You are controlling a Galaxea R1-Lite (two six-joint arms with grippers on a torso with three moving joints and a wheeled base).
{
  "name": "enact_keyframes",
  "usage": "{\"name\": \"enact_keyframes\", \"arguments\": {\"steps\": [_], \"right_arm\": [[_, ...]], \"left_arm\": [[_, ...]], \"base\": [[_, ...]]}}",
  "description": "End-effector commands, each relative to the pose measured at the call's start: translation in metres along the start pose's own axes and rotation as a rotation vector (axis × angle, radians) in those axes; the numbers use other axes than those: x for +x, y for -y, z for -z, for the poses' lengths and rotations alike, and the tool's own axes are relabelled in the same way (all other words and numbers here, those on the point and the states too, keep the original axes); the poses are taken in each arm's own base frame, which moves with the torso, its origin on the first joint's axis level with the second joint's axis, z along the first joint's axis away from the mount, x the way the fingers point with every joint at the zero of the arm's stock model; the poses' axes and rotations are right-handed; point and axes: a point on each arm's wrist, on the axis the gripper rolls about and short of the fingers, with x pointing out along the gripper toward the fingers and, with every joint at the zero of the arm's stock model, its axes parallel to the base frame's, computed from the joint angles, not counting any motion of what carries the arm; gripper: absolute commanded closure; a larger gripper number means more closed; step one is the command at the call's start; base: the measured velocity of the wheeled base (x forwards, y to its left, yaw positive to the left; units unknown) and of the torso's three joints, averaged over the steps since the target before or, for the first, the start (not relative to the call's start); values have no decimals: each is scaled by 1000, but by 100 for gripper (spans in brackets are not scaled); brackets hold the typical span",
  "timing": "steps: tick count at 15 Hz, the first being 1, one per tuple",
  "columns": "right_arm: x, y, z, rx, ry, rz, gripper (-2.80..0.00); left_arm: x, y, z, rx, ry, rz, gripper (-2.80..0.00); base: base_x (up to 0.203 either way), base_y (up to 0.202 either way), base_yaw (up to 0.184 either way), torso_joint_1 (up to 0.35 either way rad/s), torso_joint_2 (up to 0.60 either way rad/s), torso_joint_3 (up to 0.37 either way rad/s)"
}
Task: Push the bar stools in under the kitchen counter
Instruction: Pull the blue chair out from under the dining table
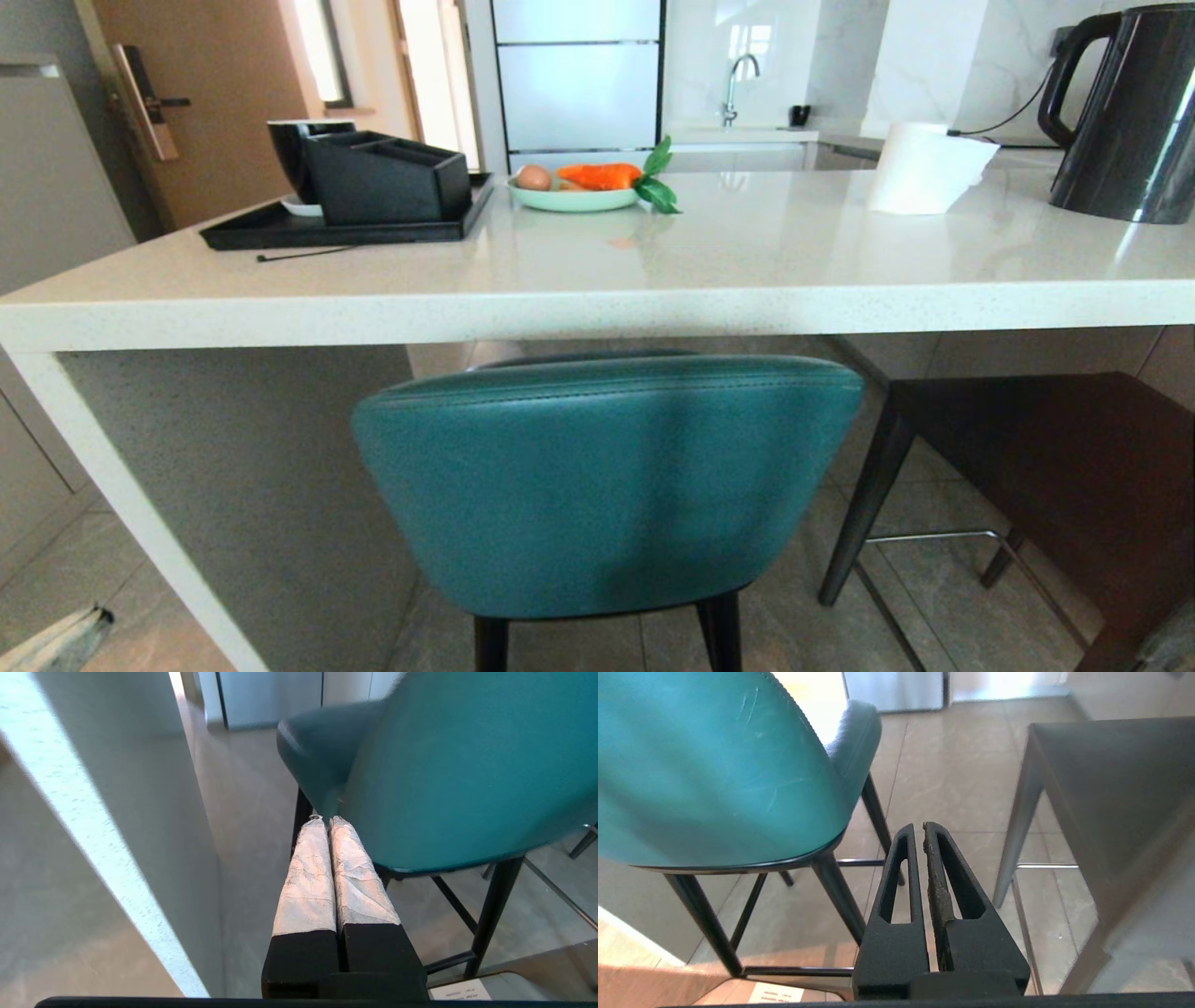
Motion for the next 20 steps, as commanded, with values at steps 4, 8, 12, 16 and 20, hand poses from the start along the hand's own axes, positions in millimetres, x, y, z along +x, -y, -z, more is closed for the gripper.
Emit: {"name": "enact_keyframes", "arguments": {"steps": [4,8,12,16,20], "right_arm": [[58,7,-9,11,-121,-27,0],[94,9,-12,-5,-128,-86,0],[135,4,-9,-20,-124,-152,0],[164,3,-6,-28,-99,-170,0],[186,-3,1,-31,-80,-198,0]], "left_arm": [[107,-26,9,-57,-175,-1,0],[154,-33,16,-53,-83,19,0],[173,-19,18,-42,-60,101,0],[197,-21,24,-36,-26,95,0],[211,-9,38,-36,-45,109,0]], "base": [[0,0,0,0,0,0],[0,0,0,0,0,0],[0,0,0,0,0,0],[0,0,0,0,0,0],[0,0,0,0,0,0]]}}
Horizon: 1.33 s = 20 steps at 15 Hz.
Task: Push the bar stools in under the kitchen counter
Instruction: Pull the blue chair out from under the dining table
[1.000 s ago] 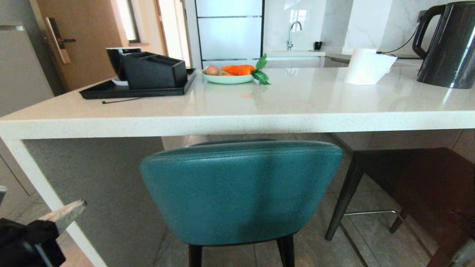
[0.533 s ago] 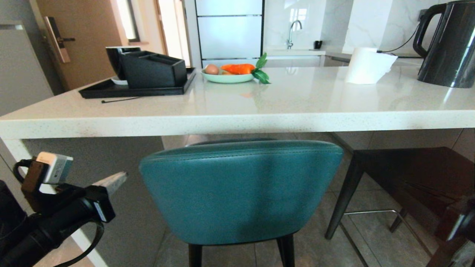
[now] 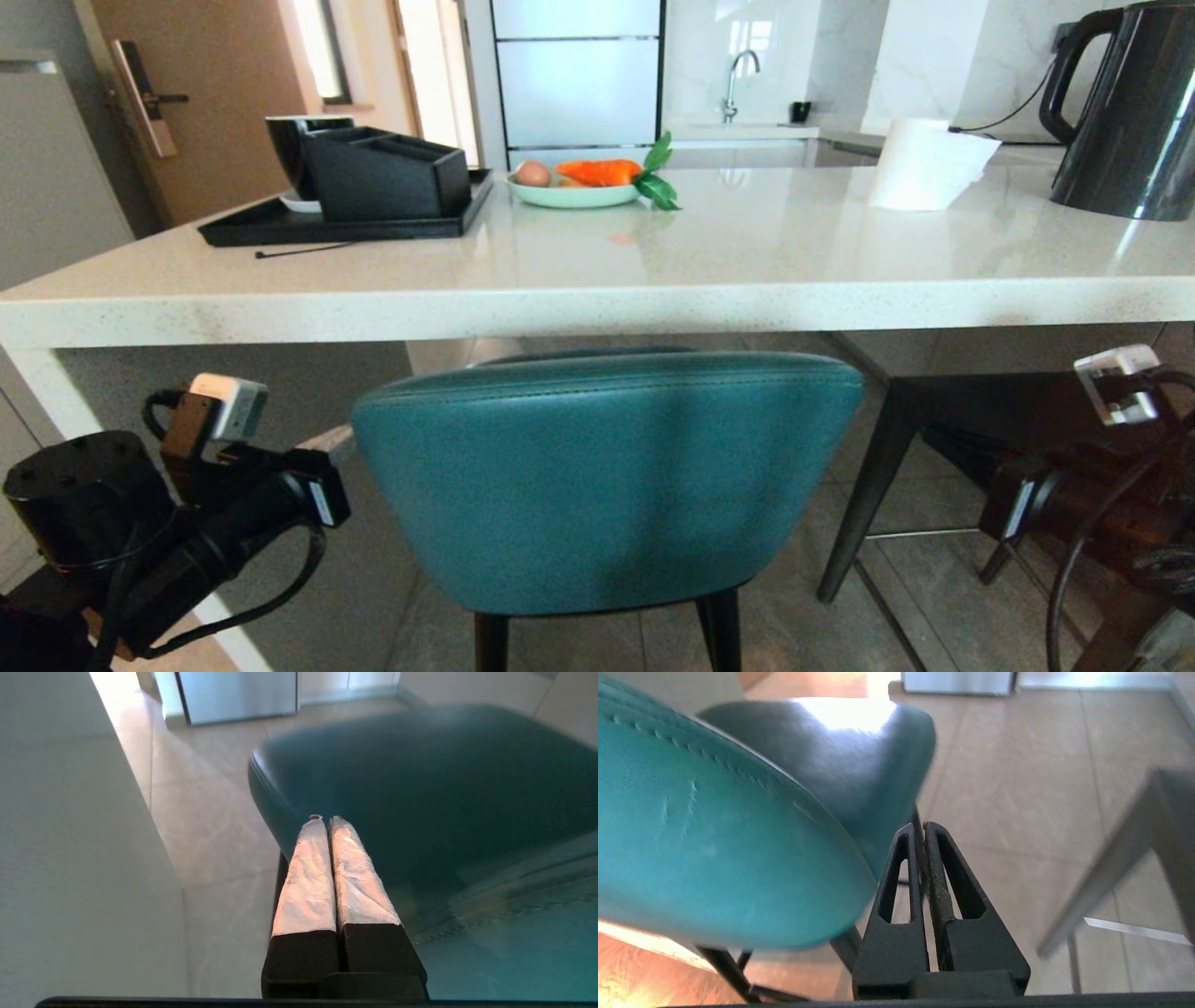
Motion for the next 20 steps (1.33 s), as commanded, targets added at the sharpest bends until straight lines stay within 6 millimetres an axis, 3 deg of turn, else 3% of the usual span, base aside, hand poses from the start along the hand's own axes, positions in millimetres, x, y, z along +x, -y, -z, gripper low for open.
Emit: {"name": "enact_keyframes", "arguments": {"steps": [1,4,10,14,20], "right_arm": [[20,-7,8,-5,-6,-45,0],[34,-26,6,5,11,-85,0],[45,-20,1,10,44,-45,0],[50,-14,7,14,29,-24,0],[81,-14,32,1,52,-39,0]], "left_arm": [[5,9,9,-12,-33,27,0],[5,18,3,-20,-4,43,0],[13,17,-3,-16,31,20,0],[15,18,-5,-17,43,4,0],[16,16,1,-20,14,-2,0]], "base": [[0,0,0,0,0,0],[0,0,0,0,0,0],[0,0,0,0,0,0],[0,0,0,0,0,0],[0,0,0,0,0,0]]}}
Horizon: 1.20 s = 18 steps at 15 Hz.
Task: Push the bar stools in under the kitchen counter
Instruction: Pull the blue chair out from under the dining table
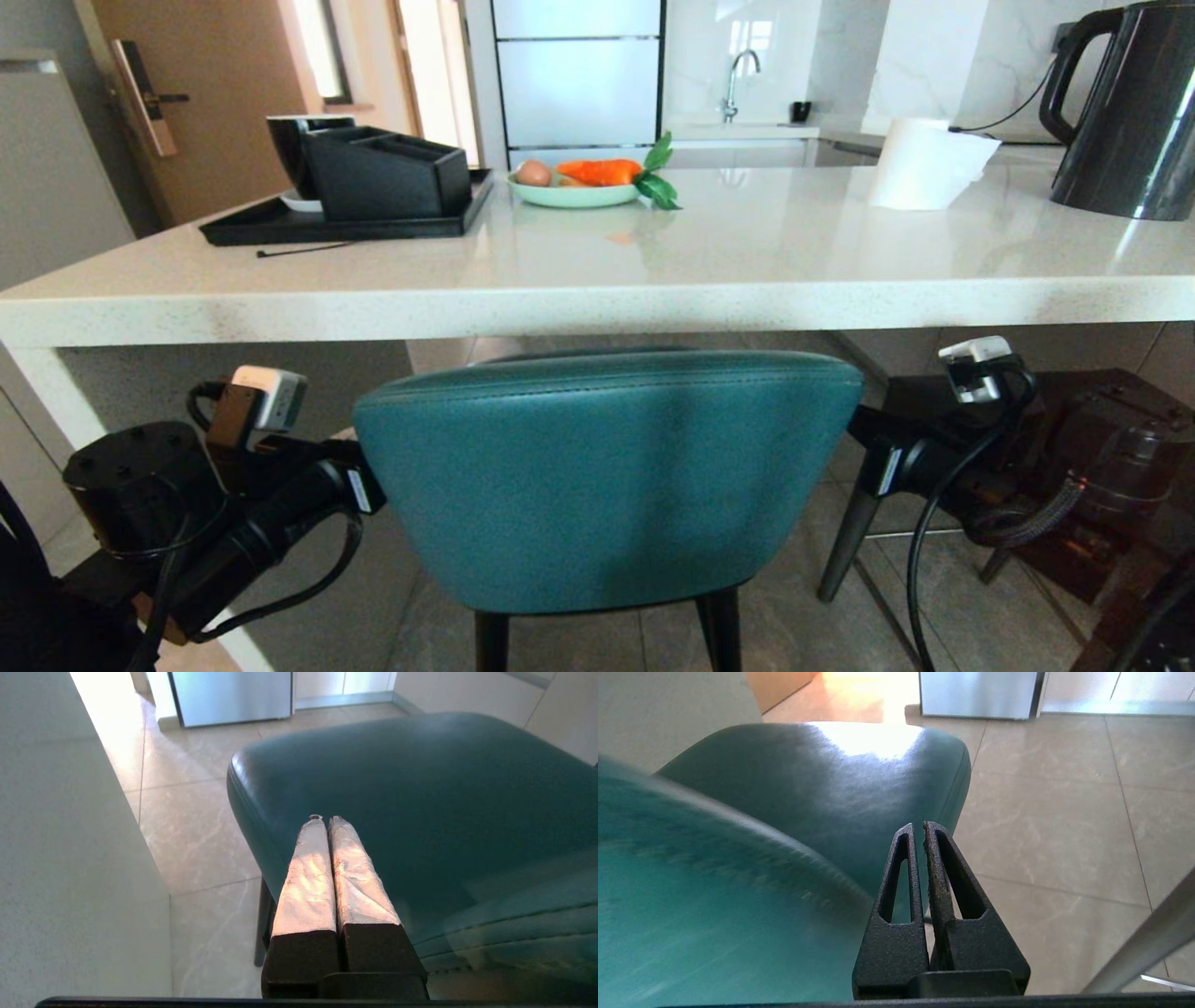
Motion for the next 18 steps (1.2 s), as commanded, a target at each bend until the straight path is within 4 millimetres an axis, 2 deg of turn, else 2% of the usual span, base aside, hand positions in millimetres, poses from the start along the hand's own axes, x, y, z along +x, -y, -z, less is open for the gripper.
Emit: {"name": "enact_keyframes", "arguments": {"steps": [1,8,14,18], "right_arm": [[11,-5,13,0,-14,-24,0],[12,-28,11,-6,8,-103,0],[12,-29,10,-7,15,-91,0],[11,-29,11,-5,10,-90,0]], "left_arm": [[0,0,2,1,-3,2,0],[-1,5,0,2,1,20,0],[-5,6,3,-21,-14,19,0],[-18,9,-3,-68,6,-3,0]], "base": [[0,0,0,0,0,0],[0,0,0,0,0,0],[0,0,0,0,0,0],[0,0,0,0,0,0]]}}
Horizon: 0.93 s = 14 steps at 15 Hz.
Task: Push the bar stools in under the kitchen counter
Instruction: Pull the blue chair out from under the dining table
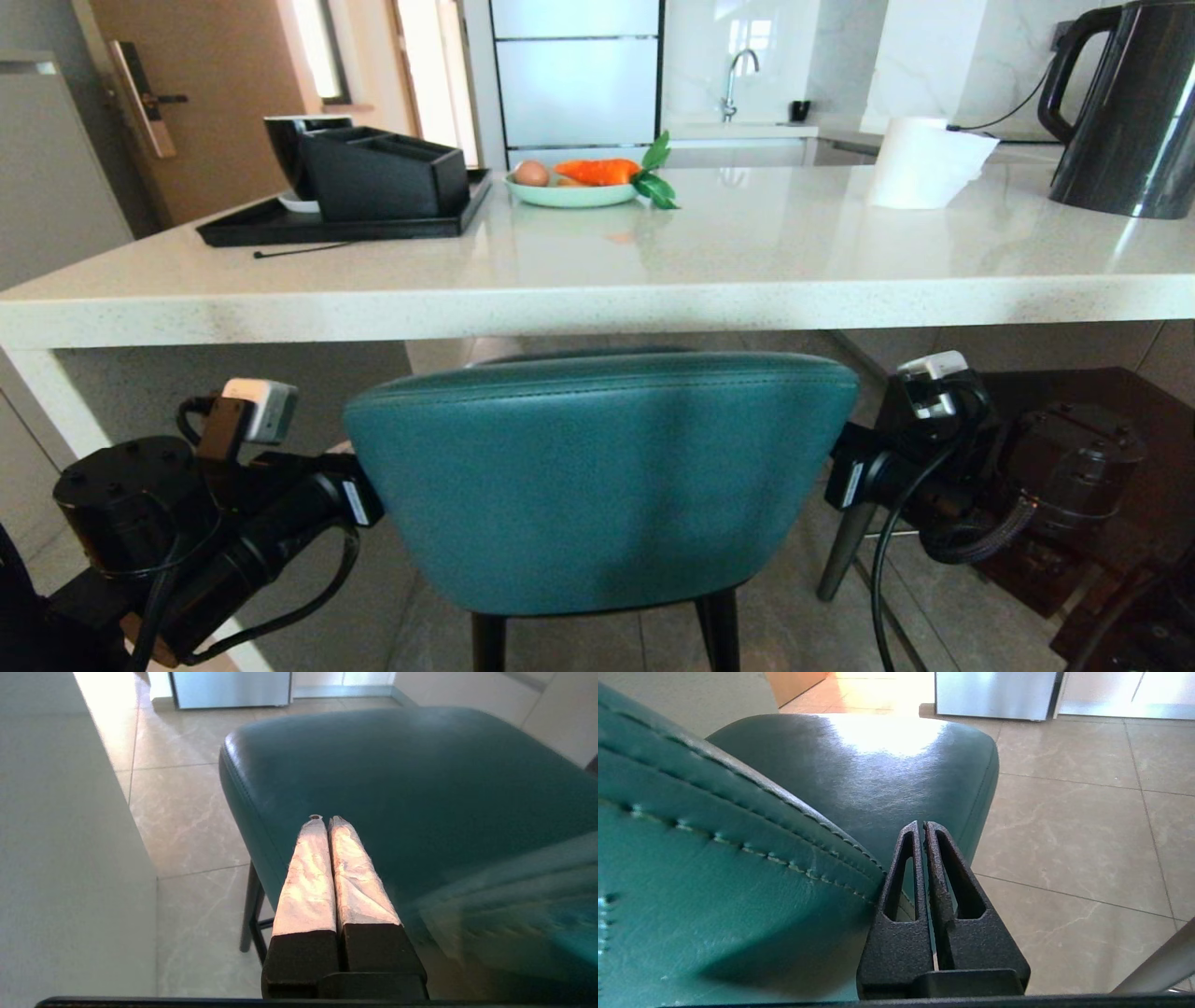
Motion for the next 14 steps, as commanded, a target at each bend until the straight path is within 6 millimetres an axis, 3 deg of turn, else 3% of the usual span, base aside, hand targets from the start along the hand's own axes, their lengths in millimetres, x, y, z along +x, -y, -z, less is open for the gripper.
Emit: {"name": "enact_keyframes", "arguments": {"steps": [1,5,14], "right_arm": [[0,0,-2,0,13,-1,0],[1,-2,-1,-2,10,-9,0],[-1,-2,-1,-1,15,-6,0]], "left_arm": [[-9,6,-5,1,23,20,0],[-11,27,0,11,6,66,0],[-13,26,2,11,-5,54,0]], "base": [[0,0,0,0,0,0],[0,0,0,0,0,0],[0,0,0,0,0,0]]}}
